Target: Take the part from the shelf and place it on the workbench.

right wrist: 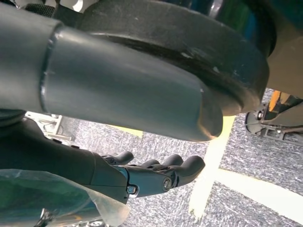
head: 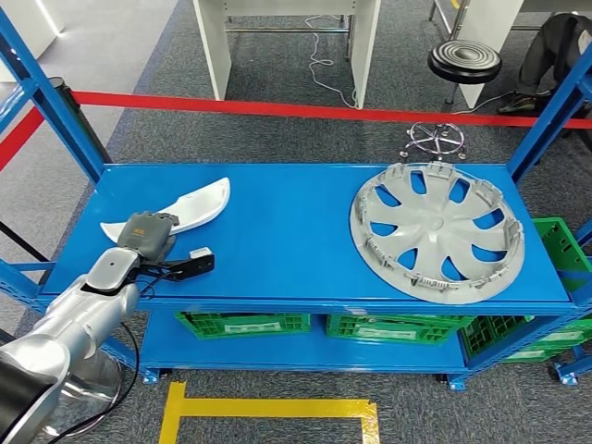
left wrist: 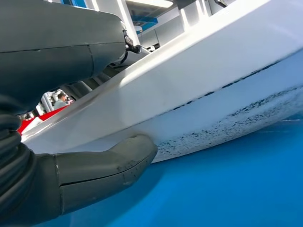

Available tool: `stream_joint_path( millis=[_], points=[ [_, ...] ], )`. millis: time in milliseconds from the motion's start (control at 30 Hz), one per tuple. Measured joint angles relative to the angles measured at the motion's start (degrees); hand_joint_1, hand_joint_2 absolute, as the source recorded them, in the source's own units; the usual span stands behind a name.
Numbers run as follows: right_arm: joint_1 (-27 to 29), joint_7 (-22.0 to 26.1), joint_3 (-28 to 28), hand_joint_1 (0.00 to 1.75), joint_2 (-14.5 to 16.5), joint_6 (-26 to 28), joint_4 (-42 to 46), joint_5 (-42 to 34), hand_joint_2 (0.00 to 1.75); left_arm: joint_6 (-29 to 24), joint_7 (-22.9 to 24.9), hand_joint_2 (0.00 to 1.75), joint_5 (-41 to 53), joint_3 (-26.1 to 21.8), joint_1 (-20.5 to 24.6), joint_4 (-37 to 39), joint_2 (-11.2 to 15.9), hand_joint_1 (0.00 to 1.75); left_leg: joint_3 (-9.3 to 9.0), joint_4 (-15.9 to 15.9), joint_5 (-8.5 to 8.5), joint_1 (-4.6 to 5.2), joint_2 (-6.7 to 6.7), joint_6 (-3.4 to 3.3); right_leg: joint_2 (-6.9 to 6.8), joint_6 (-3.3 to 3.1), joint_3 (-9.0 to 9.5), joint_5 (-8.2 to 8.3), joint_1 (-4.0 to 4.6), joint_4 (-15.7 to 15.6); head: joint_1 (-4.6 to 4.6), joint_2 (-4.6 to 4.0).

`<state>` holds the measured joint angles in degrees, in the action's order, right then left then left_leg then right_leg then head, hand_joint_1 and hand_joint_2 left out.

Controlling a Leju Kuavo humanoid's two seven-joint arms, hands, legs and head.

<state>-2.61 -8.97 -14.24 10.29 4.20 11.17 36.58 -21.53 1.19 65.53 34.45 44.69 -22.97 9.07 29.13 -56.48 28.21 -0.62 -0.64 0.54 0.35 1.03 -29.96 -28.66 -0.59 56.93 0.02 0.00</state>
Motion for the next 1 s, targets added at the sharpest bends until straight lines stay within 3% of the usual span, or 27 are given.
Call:
stream_joint_path(
  millis=[200,300,467,567,733,833,1000],
  points=[
    [0.0,2.0,-0.1,0.00,0.0,0.9,0.0,0.0,0.00,0.1,0.0,1.75,0.4,0.0,-0.1,0.0,0.2,1.75,-0.02,0.0,0.00,0.00,0.00,0.00,0.01,0.00,0.00,0.00,0.00,0.0,0.00,0.00],
    [0.0,2.5,-0.2,0.00,0.0,1.0,0.0,0.1,0.00,-3.3,-1.3,1.75,-0.3,-0.3,-0.8,0.0,0.5,1.75,-0.03,0.0,-0.01,0.00,0.00,0.01,0.01,-0.01,0.00,0.00,0.00,0.0,-0.01,0.00],
    [0.1,1.8,-0.6,0.00,0.0,1.0,0.0,0.6,0.00,-15.8,-12.4,1.75,-4.1,-4.4,-5.9,-2.3,0.9,1.75,-0.02,0.0,-0.01,0.00,0.06,0.02,0.07,-0.01,-0.10,0.00,0.00,0.0,-0.01,0.00],
    [0.2,0.6,-0.9,0.00,0.0,1.0,0.0,1.1,0.00,-18.0,-20.9,1.75,-0.4,-12.2,-11.1,-9.6,-0.1,1.75,0.07,0.0,-0.01,0.02,0.09,0.02,0.08,-0.01,-0.21,-0.01,-0.01,0.0,-0.01,0.00],
    [0.3,-1.1,-1.3,0.00,0.0,1.0,0.0,1.3,0.00,-18.5,-32.0,1.75,-3.8,-25.5,-18.2,-22.3,-5.0,1.75,0.18,0.0,0.01,0.09,0.30,0.01,0.30,0.00,-0.32,0.00,-0.07,0.0,0.01,0.00],
    [0.6,-1.8,-1.5,0.00,0.0,1.0,0.0,1.4,0.00,-18.6,-32.5,1.75,-9.7,-28.6,-21.8,-31.4,-7.2,1.75,0.19,0.0,0.03,0.10,0.31,-0.01,0.30,0.00,-0.33,0.00,-0.09,0.0,0.01,0.00],
    [0.8,-2.1,-2.5,0.00,0.0,1.1,0.0,1.6,0.00,-18.7,-29.2,1.75,-22.2,-27.6,-29.1,-49.0,-7.6,1.75,0.19,0.0,0.06,0.07,0.31,-0.03,0.29,0.00,-0.37,0.00,-0.08,0.0,-0.01,-0.01]
  ],
)
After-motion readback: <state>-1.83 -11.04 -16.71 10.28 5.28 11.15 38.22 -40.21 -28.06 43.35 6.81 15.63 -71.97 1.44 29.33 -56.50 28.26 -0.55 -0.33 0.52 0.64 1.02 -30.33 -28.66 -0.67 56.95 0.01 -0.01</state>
